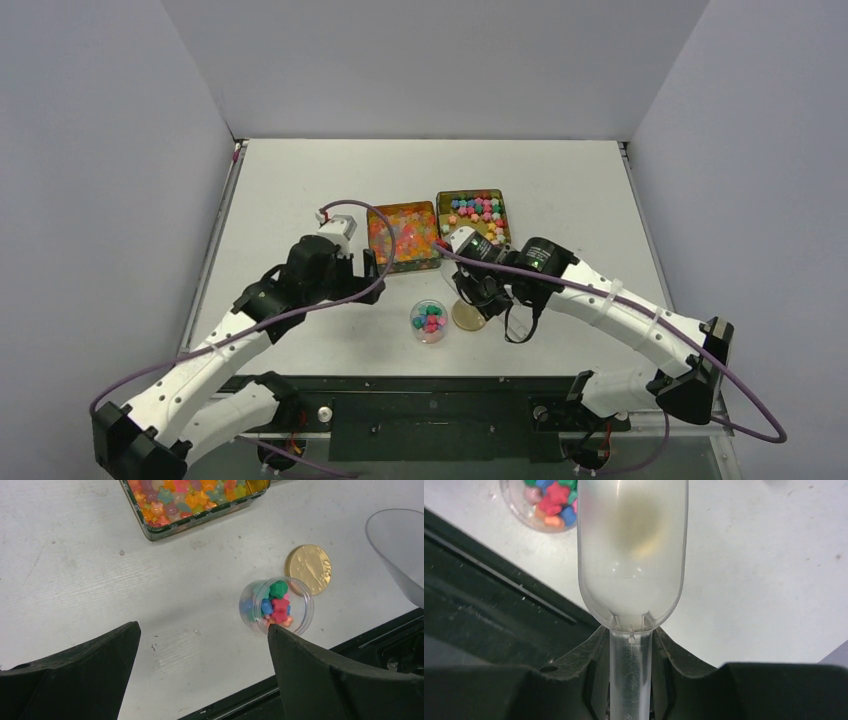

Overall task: Pack the candies
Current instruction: Place the fake candies in the packing bottle, then adjust the storage box at the center of the board.

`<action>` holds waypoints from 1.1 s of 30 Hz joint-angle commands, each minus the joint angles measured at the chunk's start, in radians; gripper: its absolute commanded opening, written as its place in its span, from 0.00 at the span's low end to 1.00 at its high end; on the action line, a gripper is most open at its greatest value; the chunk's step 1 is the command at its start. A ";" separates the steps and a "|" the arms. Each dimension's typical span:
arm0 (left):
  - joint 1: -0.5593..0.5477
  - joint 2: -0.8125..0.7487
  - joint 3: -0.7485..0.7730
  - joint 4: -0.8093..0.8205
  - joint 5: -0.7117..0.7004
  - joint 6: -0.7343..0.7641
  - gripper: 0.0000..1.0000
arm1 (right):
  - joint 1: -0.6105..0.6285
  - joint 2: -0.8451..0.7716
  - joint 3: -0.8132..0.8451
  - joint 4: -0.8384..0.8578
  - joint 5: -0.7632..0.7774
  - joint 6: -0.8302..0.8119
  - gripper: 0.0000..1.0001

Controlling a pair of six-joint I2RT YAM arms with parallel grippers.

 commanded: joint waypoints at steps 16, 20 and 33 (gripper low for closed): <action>0.232 0.628 0.333 0.164 0.124 -0.068 0.60 | -0.002 -0.345 -0.349 0.489 0.395 0.042 0.00; 0.257 0.767 0.412 0.142 0.132 -0.060 0.56 | 0.000 -0.374 -0.375 0.476 0.390 0.039 0.00; 0.264 0.960 0.528 0.048 0.067 0.004 0.33 | -0.002 -0.420 -0.435 0.489 0.357 0.033 0.00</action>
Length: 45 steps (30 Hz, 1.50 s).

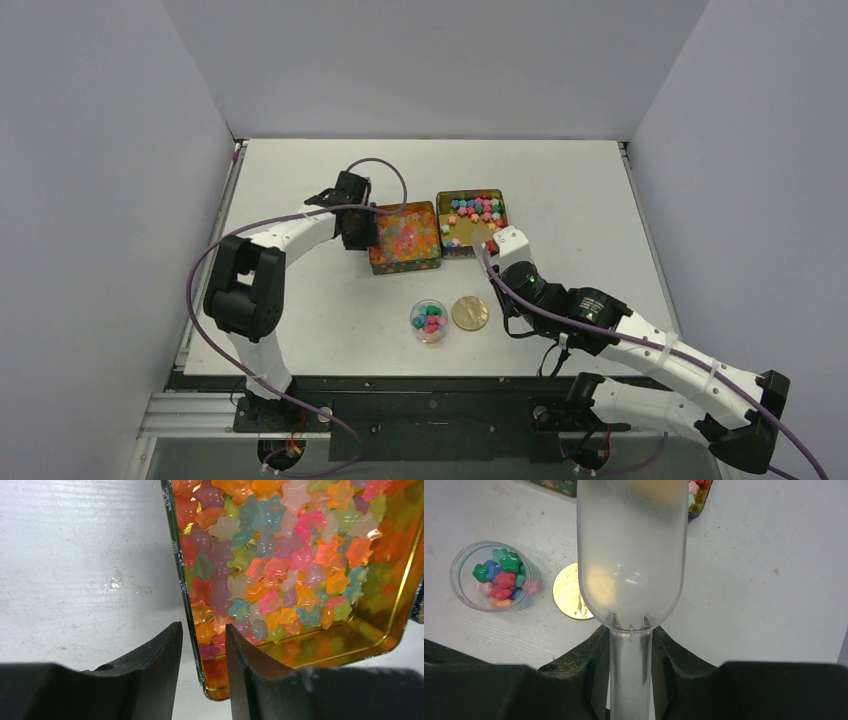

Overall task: Pack the candies
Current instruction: Adjust the storage box at the center of the board.

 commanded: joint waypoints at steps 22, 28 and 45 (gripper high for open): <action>-0.142 -0.017 -0.044 0.052 0.009 0.007 0.00 | 0.001 -0.033 0.017 -0.024 -0.095 -0.011 0.00; -0.190 -0.060 -0.106 0.084 -0.019 -0.049 0.00 | -0.002 0.023 0.095 -0.088 -0.114 -0.045 0.00; -0.206 -0.266 -0.205 0.105 -0.066 -0.161 0.48 | -0.010 0.261 0.312 -0.249 -0.123 -0.252 0.00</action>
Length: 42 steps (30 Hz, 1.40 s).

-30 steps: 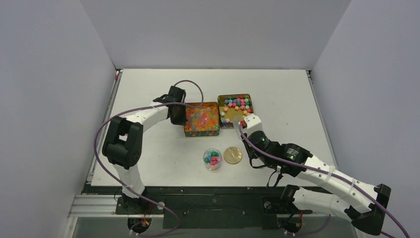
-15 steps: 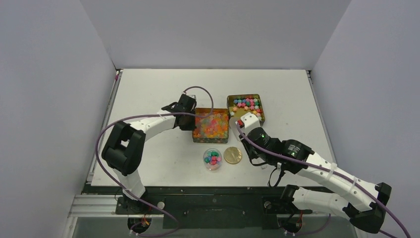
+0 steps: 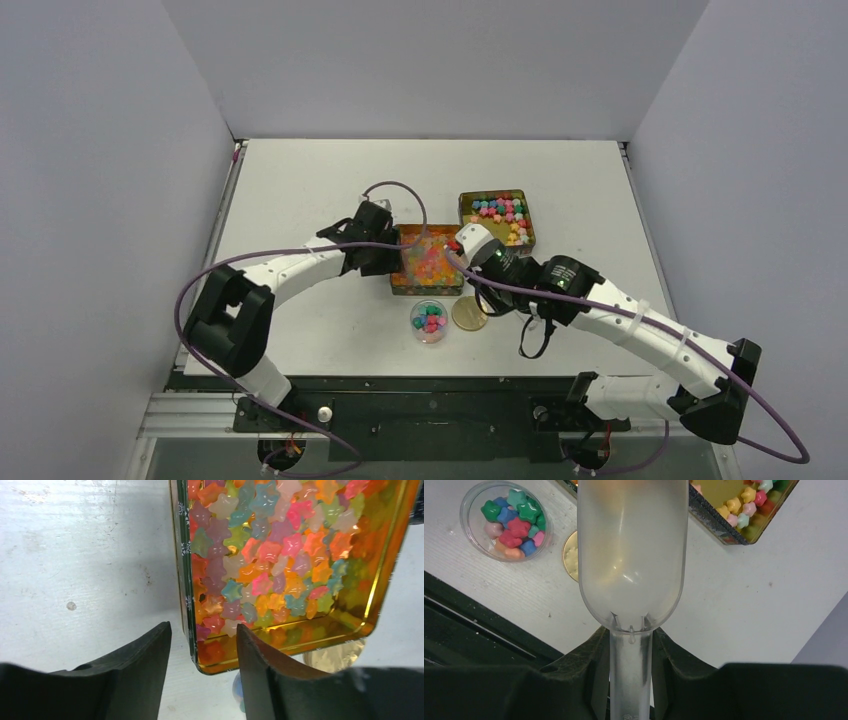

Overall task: Pack the candies
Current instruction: Adjust the storage box at the center of the board, then scoop the fake candies from the storage box.

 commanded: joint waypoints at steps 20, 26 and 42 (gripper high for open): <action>0.143 -0.669 -0.097 -0.205 -0.006 0.183 0.82 | -0.071 0.386 0.294 -0.140 0.061 -0.426 0.00; 0.145 -0.810 -0.175 -0.210 0.030 0.198 0.92 | -0.071 0.505 0.381 -0.196 0.101 -0.454 0.00; 0.128 -0.909 -0.248 -0.227 0.149 0.215 0.96 | -0.051 0.758 0.550 -0.385 0.235 -0.413 0.00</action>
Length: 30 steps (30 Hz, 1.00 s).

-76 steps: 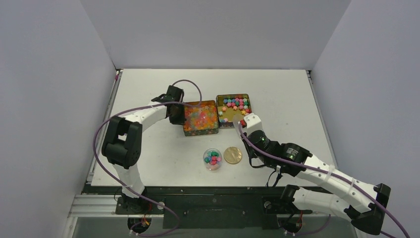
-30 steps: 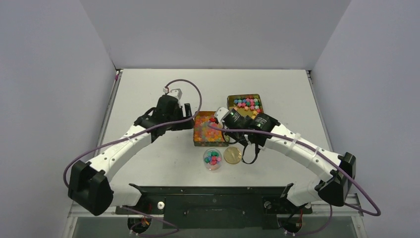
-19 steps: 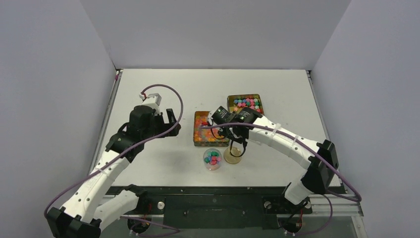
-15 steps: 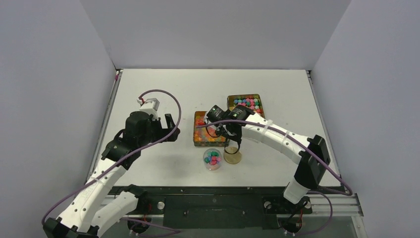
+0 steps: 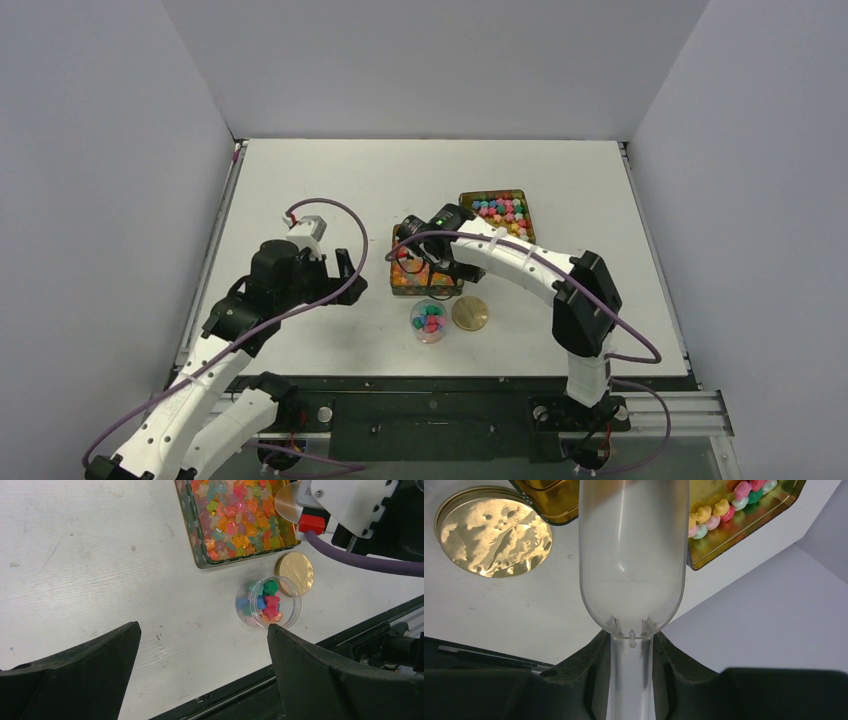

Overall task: Pack the candies
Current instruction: Scoop the fake candies from the storage box.

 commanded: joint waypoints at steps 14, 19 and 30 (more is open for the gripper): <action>-0.033 -0.058 -0.012 0.006 -0.015 0.036 0.96 | 0.048 0.186 0.187 -0.110 0.169 0.049 0.00; -0.040 -0.071 -0.016 0.003 -0.032 0.031 0.96 | 0.061 0.222 0.202 -0.114 0.196 0.059 0.00; -0.045 -0.079 -0.019 0.003 -0.048 0.027 0.96 | 0.095 0.302 0.246 -0.107 0.223 0.061 0.00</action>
